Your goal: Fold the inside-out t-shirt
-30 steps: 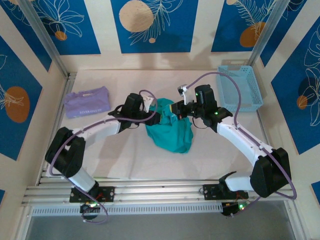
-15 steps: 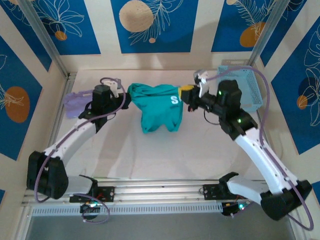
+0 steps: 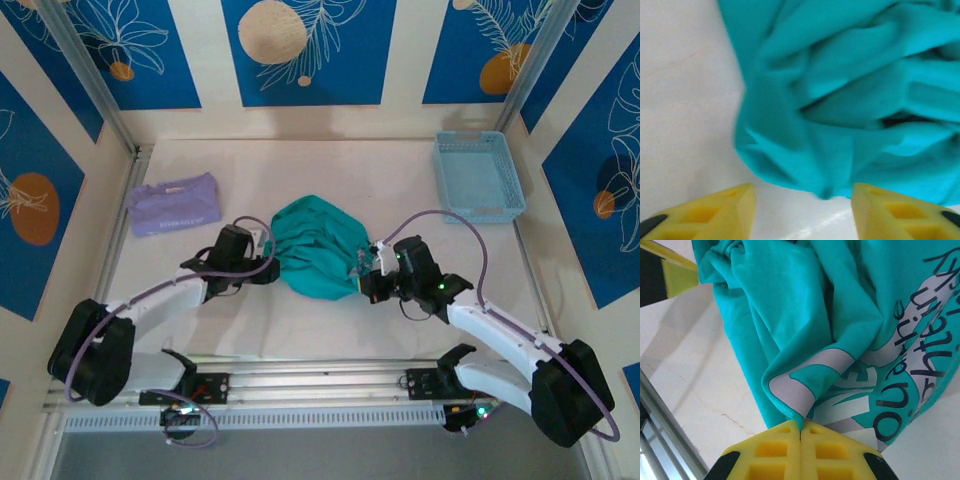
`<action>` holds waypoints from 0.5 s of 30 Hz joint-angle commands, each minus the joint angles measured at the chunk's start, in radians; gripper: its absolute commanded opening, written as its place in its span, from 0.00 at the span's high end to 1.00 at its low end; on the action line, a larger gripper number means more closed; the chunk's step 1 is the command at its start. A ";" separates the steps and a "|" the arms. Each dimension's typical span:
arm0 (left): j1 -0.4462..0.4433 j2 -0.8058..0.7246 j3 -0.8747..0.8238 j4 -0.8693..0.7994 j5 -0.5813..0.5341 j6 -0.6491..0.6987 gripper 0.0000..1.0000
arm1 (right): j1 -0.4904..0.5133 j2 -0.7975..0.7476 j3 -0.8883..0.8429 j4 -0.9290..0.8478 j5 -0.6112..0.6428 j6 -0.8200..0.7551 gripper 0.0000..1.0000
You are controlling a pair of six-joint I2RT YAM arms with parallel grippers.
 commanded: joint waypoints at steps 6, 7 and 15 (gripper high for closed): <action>-0.072 0.127 0.231 -0.095 -0.140 0.162 0.38 | 0.026 0.006 0.011 -0.017 0.033 0.041 1.00; -0.073 0.153 0.260 -0.096 -0.109 0.178 0.39 | 0.027 0.010 0.016 -0.014 0.033 0.039 1.00; -0.082 0.367 0.450 -0.140 0.018 0.244 0.43 | 0.029 0.040 0.032 0.012 0.037 0.029 1.00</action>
